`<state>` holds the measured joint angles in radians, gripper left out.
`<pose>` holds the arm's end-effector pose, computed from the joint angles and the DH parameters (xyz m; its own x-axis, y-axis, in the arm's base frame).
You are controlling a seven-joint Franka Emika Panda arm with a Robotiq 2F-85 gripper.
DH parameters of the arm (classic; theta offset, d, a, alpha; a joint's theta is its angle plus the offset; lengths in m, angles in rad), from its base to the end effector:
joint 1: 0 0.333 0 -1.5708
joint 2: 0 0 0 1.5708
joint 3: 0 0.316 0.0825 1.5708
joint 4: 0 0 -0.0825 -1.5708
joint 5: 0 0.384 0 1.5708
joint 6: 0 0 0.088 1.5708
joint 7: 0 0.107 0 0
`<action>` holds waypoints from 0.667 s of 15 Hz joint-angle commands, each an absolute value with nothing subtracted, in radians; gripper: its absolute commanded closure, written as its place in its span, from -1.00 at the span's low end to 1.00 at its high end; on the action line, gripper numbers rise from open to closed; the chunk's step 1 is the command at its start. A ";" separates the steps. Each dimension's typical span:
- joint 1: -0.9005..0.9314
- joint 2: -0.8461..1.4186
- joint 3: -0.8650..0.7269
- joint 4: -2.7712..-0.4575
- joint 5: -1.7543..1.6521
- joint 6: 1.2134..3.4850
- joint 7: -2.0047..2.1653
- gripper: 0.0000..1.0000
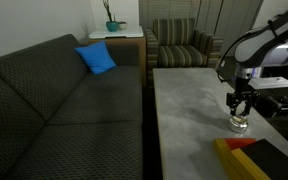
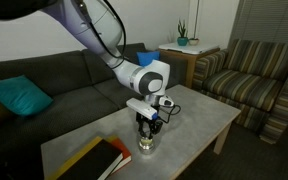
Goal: Cover the metal container with the lid on the table
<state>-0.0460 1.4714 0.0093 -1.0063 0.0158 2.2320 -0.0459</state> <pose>0.6831 -0.0264 -0.0945 0.9702 -0.0053 -0.2422 -0.0130 -0.9995 -0.0301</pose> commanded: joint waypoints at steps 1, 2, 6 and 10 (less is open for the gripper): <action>-0.016 1.471 -0.027 -0.994 0.002 2.175 0.020 0.13; -0.014 1.471 -0.031 -0.995 0.002 2.171 0.031 0.13; -0.009 1.471 -0.042 -1.005 0.000 2.186 0.060 0.13; -0.029 1.472 -0.025 -1.023 0.011 2.242 0.041 0.13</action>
<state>-0.0180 1.4718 -0.0304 -1.0070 0.0112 2.2024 0.0472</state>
